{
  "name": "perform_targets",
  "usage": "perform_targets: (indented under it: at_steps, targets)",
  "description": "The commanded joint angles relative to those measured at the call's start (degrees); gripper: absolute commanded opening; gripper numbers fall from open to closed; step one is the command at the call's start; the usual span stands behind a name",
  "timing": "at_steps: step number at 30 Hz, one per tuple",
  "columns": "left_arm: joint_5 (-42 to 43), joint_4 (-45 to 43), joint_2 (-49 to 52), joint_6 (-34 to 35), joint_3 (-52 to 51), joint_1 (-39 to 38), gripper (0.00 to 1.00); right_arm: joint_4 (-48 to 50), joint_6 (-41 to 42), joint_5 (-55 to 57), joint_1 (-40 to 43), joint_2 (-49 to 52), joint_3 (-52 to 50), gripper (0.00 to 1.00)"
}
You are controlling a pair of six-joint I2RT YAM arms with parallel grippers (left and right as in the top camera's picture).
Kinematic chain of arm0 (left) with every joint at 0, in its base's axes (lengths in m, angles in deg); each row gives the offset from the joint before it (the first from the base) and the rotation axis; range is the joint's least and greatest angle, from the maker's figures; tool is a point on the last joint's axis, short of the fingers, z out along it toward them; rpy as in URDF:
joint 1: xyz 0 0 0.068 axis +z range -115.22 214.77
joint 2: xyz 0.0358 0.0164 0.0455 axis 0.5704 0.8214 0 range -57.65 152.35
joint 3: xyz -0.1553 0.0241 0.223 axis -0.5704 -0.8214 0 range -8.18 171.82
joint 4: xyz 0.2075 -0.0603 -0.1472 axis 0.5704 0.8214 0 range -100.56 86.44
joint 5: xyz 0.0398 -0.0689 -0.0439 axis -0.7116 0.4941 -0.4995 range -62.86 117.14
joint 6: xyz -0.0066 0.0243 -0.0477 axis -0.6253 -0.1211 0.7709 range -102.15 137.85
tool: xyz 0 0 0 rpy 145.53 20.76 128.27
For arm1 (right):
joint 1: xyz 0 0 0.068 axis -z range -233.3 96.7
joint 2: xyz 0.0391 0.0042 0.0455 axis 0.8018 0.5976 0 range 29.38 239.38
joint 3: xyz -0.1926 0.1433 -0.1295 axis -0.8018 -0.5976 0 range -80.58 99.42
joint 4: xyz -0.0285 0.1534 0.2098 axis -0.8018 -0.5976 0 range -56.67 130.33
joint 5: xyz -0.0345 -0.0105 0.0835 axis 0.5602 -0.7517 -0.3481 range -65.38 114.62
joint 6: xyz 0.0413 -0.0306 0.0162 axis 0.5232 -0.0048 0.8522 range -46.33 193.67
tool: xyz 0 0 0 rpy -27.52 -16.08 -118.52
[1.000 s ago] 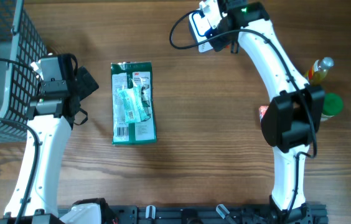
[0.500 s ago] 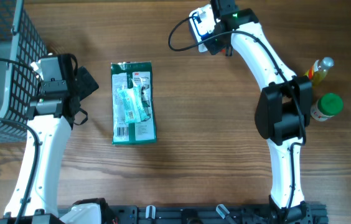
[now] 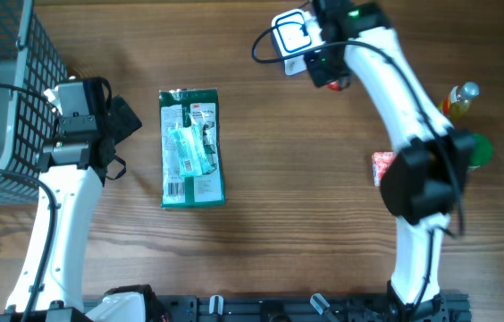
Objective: Scan the item barcode
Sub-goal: 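Hold the Nescafe stick in front of the white scanner, then carry the Nescafe stick right and lower it beside the Kleenex pack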
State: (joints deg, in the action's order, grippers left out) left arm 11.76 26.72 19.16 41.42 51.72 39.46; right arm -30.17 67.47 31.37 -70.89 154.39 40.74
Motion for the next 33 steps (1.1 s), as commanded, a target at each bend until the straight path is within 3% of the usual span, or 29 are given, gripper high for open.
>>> perform_targets:
  at_steps: [1,10,15,23,29,33]
  targets:
    - [-0.8,0.0,-0.3,-0.7,0.5,0.3,1.00,-7.0,3.3,1.5,0.0,-10.6,0.9,0.05]
    - [-0.8,0.0,-0.3,-0.7,0.5,0.3,1.00,-20.7,11.0,1.4,0.0,-19.7,0.9,0.05]
    - [-0.8,0.0,-0.3,-0.7,0.5,0.3,1.00,-21.7,15.1,0.8,0.0,-26.4,-3.1,0.05]
    - [-0.8,0.0,-0.3,-0.7,0.5,0.3,1.00,-21.6,22.8,1.5,0.0,-37.9,-23.3,0.05]
    - [-0.8,0.0,-0.3,-0.7,0.5,0.3,1.00,-17.8,27.3,1.5,0.0,-39.6,-40.6,0.05]
    - [-0.7,0.0,-0.3,-0.7,0.5,0.3,1.00,-8.5,27.4,1.7,0.3,-39.6,-50.7,0.23]
